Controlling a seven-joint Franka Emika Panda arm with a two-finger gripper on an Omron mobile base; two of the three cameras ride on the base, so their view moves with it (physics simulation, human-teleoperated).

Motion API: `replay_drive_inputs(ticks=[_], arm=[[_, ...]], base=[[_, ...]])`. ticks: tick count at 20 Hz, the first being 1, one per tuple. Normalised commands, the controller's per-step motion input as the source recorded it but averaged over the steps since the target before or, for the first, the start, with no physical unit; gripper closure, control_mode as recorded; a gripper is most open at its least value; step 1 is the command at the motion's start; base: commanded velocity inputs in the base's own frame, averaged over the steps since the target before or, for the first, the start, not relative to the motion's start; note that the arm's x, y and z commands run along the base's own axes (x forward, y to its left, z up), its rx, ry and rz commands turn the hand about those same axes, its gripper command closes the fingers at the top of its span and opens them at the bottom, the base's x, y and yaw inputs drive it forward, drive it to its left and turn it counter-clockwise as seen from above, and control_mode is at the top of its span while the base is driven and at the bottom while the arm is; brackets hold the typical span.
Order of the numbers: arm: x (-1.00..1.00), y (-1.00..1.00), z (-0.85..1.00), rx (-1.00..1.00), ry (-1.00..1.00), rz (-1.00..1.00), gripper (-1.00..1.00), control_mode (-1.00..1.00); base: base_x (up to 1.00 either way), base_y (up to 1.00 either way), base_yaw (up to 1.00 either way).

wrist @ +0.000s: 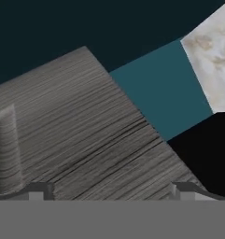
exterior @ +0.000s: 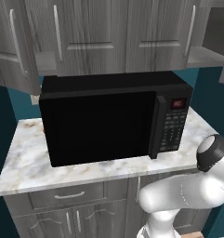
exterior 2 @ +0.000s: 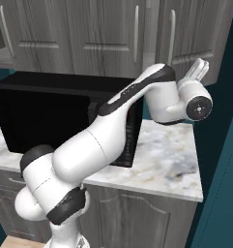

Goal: Close all open cabinet doors.

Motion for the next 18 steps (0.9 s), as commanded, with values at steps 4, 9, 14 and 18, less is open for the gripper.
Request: replay_drive_inputs(ticks=[4,9,14,18], arm=[[0.06,0.72,-0.34,-0.05,-0.21,0.0,-1.0,-1.0],[0.28,0.88,-0.2,-0.06,-0.16,0.0,-1.0,-1.0],[0.5,0.76,0.04,-0.07,0.01,0.0,-1.0,-1.0],[0.67,0.28,0.28,-0.04,0.15,0.0,-1.0,-1.0]], base=[[0.0,0.0,0.0],[0.0,0.0,0.0],[0.0,0.0,0.0],[0.0,0.0,0.0]])
